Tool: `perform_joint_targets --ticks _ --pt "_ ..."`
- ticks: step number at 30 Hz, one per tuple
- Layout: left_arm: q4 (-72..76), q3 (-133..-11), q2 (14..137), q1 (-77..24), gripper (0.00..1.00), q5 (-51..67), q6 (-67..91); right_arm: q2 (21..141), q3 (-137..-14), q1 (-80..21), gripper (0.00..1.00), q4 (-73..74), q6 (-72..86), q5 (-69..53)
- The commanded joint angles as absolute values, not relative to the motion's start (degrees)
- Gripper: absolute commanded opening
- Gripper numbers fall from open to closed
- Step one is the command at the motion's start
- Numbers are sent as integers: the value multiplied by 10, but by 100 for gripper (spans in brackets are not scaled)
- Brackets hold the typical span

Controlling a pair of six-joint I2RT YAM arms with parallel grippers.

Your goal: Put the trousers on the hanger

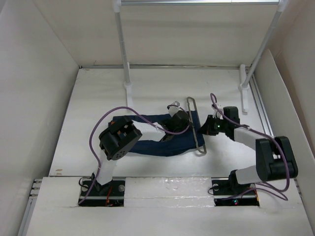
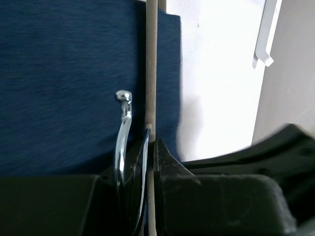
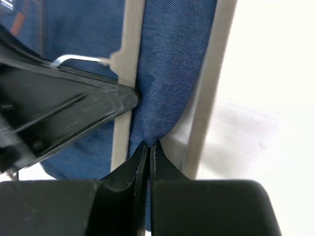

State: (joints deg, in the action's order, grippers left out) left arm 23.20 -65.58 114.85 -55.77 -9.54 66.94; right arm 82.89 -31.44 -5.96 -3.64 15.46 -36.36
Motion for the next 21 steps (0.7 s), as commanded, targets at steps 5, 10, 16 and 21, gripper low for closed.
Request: perform_joint_targets --ticks 5,10,16,21 --pt "178 -627 1103 -553 0 -110 628 734 -386 2 0 89 89 -320" --pt "157 -612 1085 -553 0 -121 605 738 -388 62 0 100 73 -324" --pt "139 -530 1024 -517 0 -127 584 730 -381 101 0 98 82 -308" --pt "104 -495 948 -490 0 -142 541 739 -368 119 0 91 88 -302"
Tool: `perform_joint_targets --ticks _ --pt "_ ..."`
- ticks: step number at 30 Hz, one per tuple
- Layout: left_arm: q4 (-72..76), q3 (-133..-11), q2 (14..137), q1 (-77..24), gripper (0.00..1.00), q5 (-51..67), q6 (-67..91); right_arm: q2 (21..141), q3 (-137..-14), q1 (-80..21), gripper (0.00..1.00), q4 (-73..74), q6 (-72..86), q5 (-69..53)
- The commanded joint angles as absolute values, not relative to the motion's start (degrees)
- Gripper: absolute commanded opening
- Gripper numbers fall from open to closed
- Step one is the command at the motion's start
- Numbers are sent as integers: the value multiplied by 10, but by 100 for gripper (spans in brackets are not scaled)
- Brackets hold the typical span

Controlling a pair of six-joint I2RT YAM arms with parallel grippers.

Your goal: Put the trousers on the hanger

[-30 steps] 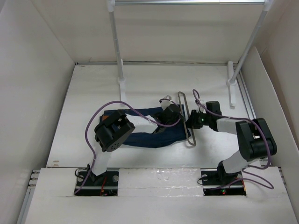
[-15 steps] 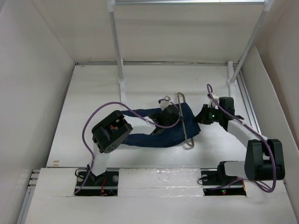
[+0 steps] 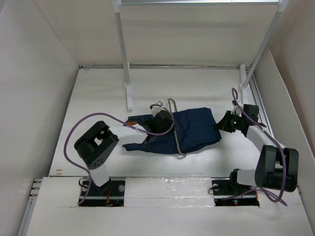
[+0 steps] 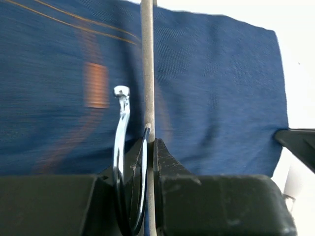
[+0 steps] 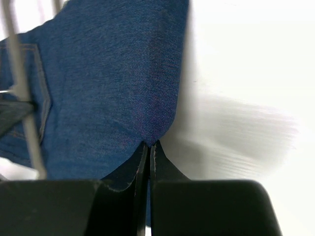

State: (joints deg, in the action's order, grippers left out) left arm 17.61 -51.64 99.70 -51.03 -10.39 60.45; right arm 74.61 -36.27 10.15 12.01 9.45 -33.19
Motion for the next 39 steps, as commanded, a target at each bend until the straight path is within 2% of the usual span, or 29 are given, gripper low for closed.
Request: perform_joint_targets --ticks 1,12,22,29,30,31,33,34,37,39 --pt "92 -492 937 -484 0 -146 525 745 -367 126 0 90 89 -300" --pt "68 -480 902 -479 0 -134 476 788 -363 136 0 54 96 -302" --pt "1 -638 969 -529 0 -163 449 816 -366 81 0 40 105 -289" --pt "-32 -674 989 -529 0 -180 457 815 -363 76 1 48 101 -279" --pt "-35 -678 989 -529 0 -180 457 809 -366 76 6 52 99 -279" --pt "-38 -685 987 -529 0 -177 458 803 -368 76 24 56 98 -279" --pt "-56 -699 983 -529 0 -171 461 788 -385 69 39 87 88 -277" --pt "-82 -724 982 -529 0 -169 464 765 -392 62 50 102 82 -273" --pt "-126 -785 978 -529 0 -180 461 691 -420 50 64 162 75 -268" --pt "-150 -817 968 -529 0 -191 457 646 -434 34 67 201 83 -267"
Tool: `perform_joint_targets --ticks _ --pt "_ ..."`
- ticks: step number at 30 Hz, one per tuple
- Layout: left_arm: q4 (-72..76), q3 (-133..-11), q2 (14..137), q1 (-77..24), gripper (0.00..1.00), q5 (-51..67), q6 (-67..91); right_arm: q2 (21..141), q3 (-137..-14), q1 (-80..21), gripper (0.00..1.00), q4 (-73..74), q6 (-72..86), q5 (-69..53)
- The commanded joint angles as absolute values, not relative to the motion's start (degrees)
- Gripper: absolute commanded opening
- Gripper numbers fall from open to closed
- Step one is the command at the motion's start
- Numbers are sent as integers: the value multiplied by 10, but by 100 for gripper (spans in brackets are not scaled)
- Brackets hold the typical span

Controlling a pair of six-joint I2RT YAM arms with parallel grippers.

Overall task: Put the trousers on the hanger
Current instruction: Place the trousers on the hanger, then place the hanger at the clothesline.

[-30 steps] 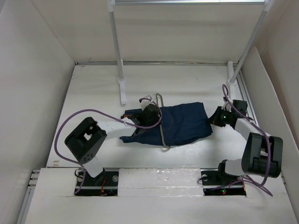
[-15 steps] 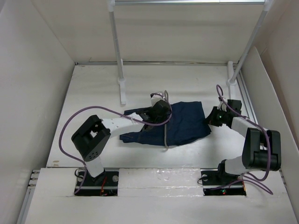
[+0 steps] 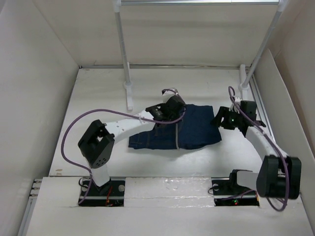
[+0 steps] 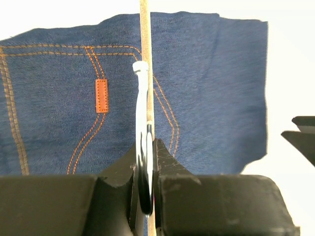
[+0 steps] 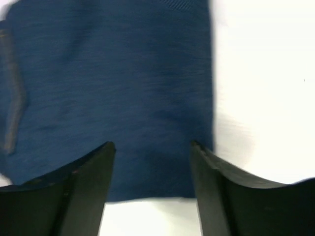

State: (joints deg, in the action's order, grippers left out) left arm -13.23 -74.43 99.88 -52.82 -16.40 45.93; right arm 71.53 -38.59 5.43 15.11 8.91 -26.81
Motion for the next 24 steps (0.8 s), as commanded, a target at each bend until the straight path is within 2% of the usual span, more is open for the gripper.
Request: perform_joint_targets --ticks 1,3,5,6,8,10,12,14,16,19,24 --pt "-165 -828 962 -529 0 -195 453 601 -451 26 70 227 87 -265" --pt "-180 -860 962 -529 0 -197 450 558 -463 9 70 244 113 -271" --pt "-191 -879 965 -529 0 -191 449 505 -467 -27 66 236 168 -289" --pt "-190 -894 965 -529 0 -183 448 489 -467 -43 64 230 190 -289" --pt "-199 -920 973 -529 0 -174 446 461 -467 -95 47 187 259 -283" --pt "-210 -943 980 -529 0 -171 445 452 -464 -129 45 154 303 -278" --pt "-225 -981 989 -529 0 -165 441 453 -455 -176 47 125 355 -259" --pt "-247 -1007 1002 -524 0 -163 438 462 -451 -225 58 86 392 -223" --pt "-264 -1040 1011 -524 0 -160 435 485 -452 -256 62 49 411 -203" --pt "-280 -1072 1020 -524 0 -148 435 518 -463 -308 63 9 443 -171" --pt "-300 -1106 1026 -524 0 -140 435 542 -509 -346 64 54 440 -82"
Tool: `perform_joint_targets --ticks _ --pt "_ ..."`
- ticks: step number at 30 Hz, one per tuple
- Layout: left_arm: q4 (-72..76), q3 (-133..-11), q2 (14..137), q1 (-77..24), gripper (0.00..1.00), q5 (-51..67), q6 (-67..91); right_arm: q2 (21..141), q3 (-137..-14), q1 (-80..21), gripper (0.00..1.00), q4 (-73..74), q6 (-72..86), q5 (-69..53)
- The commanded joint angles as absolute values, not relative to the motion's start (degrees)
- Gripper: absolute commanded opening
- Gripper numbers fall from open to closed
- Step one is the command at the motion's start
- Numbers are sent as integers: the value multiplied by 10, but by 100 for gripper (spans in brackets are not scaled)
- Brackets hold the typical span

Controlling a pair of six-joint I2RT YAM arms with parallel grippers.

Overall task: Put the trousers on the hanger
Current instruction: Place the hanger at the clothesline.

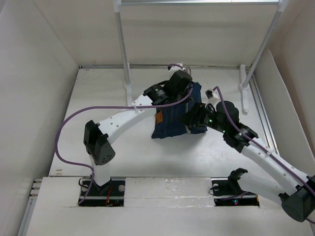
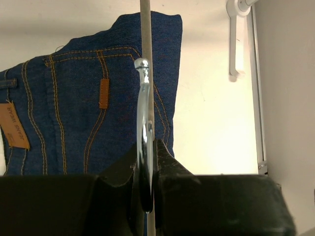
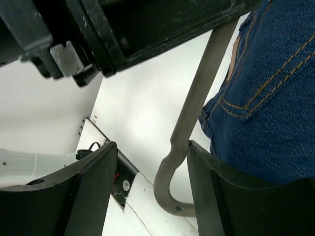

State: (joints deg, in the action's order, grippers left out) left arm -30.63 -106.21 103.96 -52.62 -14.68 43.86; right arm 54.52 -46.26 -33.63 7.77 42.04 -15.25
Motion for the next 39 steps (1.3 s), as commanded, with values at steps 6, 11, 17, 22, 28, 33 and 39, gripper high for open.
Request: perform_joint_targets --ticks 6,11,17,22,28,33,39 --pt "-321 -1133 1022 -524 0 -132 437 555 -500 -352 60 56 446 -64" --pt "-337 -1152 1029 -524 0 -127 437 576 -498 -359 40 33 457 -72" --pt "-348 -1178 1038 -524 0 -117 436 599 -503 -359 15 6 464 -108" --pt "-359 -1222 1048 -513 0 -111 426 599 -491 -348 0 -64 502 -166" --pt "-359 -1267 1057 -493 0 -85 411 587 -471 -320 0 -199 583 -213" --pt "-345 -1308 1056 -482 38 -57 381 591 -475 -273 0 -256 647 -237" --pt "-312 -1313 1027 -482 62 -37 349 625 -499 -223 0 -314 692 -270"
